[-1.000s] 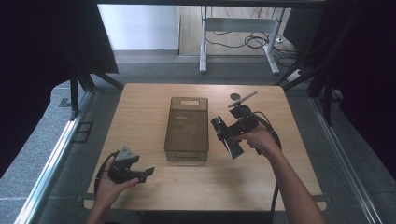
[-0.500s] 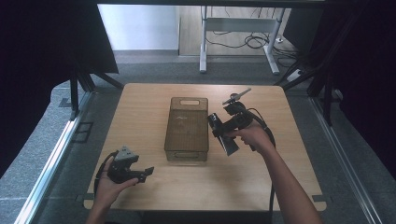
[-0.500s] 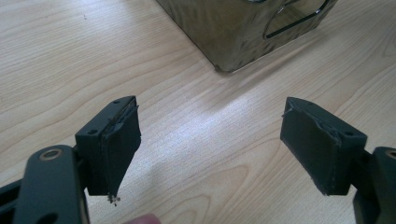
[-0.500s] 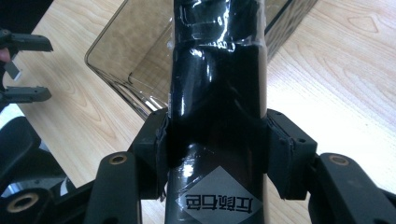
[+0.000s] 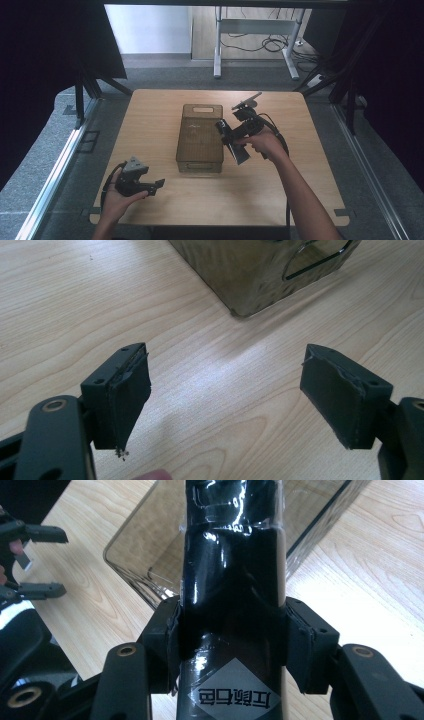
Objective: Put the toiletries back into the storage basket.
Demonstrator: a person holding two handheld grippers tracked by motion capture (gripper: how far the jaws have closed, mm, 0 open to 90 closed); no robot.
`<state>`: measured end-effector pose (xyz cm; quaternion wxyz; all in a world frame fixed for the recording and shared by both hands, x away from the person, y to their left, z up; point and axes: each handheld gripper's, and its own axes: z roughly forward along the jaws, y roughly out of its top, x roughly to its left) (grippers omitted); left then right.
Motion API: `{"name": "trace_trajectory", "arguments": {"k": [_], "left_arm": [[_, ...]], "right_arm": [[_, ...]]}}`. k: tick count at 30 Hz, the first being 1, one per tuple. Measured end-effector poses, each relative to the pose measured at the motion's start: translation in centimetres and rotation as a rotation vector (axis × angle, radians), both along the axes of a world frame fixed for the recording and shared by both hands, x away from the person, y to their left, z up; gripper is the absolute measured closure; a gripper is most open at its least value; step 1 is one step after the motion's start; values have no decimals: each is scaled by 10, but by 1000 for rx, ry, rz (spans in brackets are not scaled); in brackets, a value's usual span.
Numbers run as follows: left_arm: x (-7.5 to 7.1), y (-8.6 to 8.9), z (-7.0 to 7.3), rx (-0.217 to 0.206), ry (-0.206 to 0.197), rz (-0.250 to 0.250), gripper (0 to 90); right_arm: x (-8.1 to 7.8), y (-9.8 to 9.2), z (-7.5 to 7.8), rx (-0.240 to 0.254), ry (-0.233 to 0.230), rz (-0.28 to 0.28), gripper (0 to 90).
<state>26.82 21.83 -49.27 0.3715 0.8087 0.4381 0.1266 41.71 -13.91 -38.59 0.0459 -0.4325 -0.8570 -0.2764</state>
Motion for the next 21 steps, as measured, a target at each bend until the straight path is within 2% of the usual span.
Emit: {"name": "trace_trajectory", "arguments": {"k": [4, 7, 21], "left_arm": [[0, 0, 1, -1, 0, 2, 204], [0, 1, 1, 0, 0, 2, 204], [0, 0, 1, 2, -1, -2, 205]], "right_arm": [[3, 3, -1, 12, 4, -3, 467], [3, 6, -2, -5, -10, 2, 467], [6, 14, -4, 6, 14, -6, 467]]}}
